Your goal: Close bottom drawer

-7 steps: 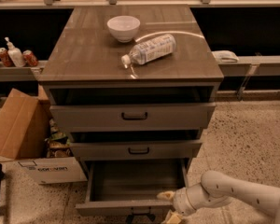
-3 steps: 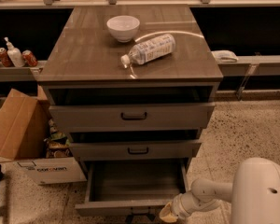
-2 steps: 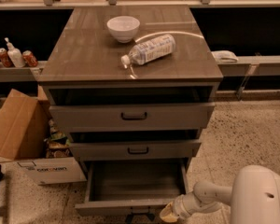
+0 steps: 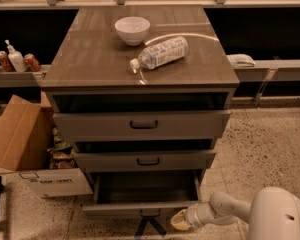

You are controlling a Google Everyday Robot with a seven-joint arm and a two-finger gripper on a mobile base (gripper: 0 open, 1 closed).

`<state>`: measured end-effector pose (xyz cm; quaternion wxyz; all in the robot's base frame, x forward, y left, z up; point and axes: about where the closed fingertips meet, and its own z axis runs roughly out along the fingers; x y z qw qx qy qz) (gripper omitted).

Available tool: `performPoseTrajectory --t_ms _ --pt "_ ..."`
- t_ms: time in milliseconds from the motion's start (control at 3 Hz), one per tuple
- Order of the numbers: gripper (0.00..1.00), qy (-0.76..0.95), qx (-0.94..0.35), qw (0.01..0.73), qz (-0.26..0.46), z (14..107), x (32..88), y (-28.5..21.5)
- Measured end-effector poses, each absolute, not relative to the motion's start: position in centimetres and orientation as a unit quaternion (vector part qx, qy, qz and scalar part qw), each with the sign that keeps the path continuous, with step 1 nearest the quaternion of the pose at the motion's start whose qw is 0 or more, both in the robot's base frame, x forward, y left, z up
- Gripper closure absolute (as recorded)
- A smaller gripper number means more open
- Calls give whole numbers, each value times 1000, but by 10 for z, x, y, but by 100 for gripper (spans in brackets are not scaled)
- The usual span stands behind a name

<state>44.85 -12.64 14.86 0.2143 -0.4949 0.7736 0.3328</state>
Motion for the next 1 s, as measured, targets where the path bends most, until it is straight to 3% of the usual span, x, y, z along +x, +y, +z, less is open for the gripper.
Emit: performPoseTrajectory --t_ms 1000 --pt "100 776 -488 251 310 140 493 -136"
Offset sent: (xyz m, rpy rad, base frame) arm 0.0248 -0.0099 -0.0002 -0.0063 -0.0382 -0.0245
